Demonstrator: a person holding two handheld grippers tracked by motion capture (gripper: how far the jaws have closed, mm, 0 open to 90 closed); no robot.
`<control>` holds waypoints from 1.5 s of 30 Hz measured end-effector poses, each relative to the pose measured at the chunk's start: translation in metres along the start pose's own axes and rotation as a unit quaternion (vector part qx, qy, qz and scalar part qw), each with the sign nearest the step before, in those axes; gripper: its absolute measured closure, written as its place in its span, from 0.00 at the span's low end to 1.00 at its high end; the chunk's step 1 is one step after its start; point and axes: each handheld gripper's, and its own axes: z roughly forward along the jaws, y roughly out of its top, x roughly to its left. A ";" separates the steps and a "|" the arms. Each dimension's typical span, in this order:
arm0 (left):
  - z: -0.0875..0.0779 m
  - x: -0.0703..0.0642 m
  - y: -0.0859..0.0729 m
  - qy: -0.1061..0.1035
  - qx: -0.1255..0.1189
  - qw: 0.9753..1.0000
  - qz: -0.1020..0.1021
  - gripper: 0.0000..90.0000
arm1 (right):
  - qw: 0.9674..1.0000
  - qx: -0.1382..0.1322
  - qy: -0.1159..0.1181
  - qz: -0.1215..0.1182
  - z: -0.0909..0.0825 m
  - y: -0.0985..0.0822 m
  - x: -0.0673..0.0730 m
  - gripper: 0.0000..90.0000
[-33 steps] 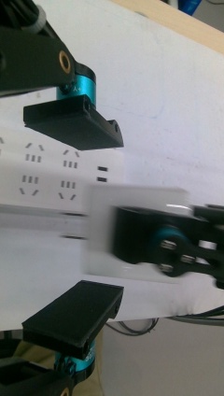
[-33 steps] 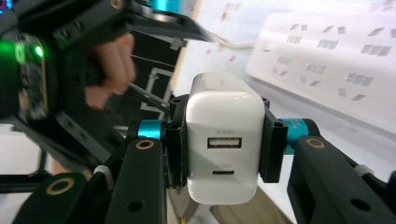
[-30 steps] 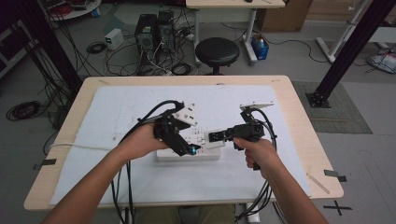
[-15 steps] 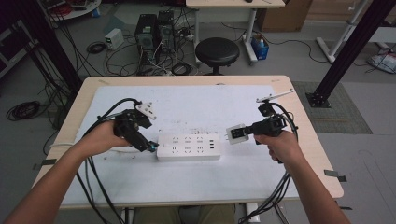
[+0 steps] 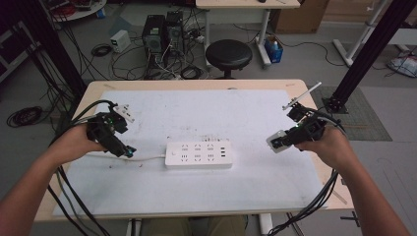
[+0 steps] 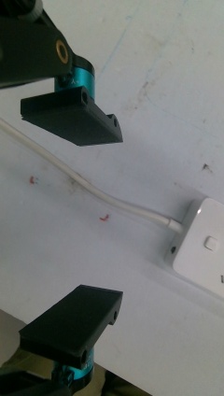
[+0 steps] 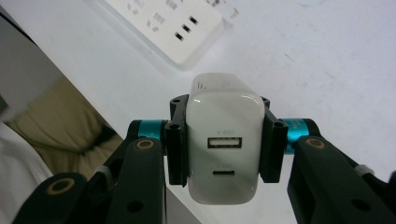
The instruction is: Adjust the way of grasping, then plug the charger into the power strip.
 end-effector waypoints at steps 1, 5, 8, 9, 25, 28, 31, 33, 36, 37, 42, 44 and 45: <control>-0.001 0.001 -0.002 0.003 0.003 1.000 0.004 0.23 | 1.000 0.005 -0.005 -0.006 -0.001 -0.001 0.000 0.69; -0.002 0.001 -0.008 0.013 0.012 1.000 0.020 0.23 | 0.998 0.031 -0.030 -0.053 -0.006 -0.005 0.001 0.69; 0.000 0.000 -0.011 0.014 0.007 1.000 0.018 0.23 | 0.988 0.070 -0.068 -0.120 -0.005 -0.009 0.006 0.69; 0.000 0.001 -0.012 0.014 0.008 1.000 0.017 0.23 | 0.983 0.088 -0.074 -0.140 -0.004 -0.010 0.007 0.69; 0.000 0.000 -0.008 0.014 -0.019 1.000 0.005 0.23 | 0.965 0.147 -0.079 -0.202 0.010 -0.013 0.019 0.69; -0.001 -0.001 -0.008 0.017 -0.021 1.000 0.003 0.23 | 0.966 0.143 -0.079 -0.202 0.009 -0.012 0.019 0.69; -0.002 -0.002 -0.008 0.017 -0.024 1.000 0.002 0.23 | 0.970 0.132 -0.086 -0.184 0.009 -0.010 0.020 0.69; -0.003 -0.003 -0.009 0.020 -0.026 0.999 0.000 0.23 | 0.972 0.117 -0.080 -0.185 0.008 -0.007 0.022 0.69; -0.003 -0.005 -0.011 0.024 -0.032 0.999 0.000 0.23 | 0.973 0.107 -0.080 -0.186 0.008 0.000 0.027 0.69; -0.003 -0.006 -0.011 0.025 -0.033 0.999 0.002 0.23 | 0.975 0.104 -0.083 -0.180 0.008 0.003 0.028 0.69; -0.002 -0.010 -0.015 0.022 -0.035 0.999 0.009 0.23 | 0.974 0.088 -0.083 -0.192 0.012 0.020 0.035 0.69; -0.002 -0.010 -0.015 0.022 -0.031 0.999 0.015 0.23 | 0.972 0.090 -0.081 -0.203 0.017 0.027 0.039 0.69; -0.002 -0.011 -0.015 0.023 -0.032 0.999 0.015 0.23 | 0.971 0.091 -0.079 -0.208 0.020 0.031 0.041 0.69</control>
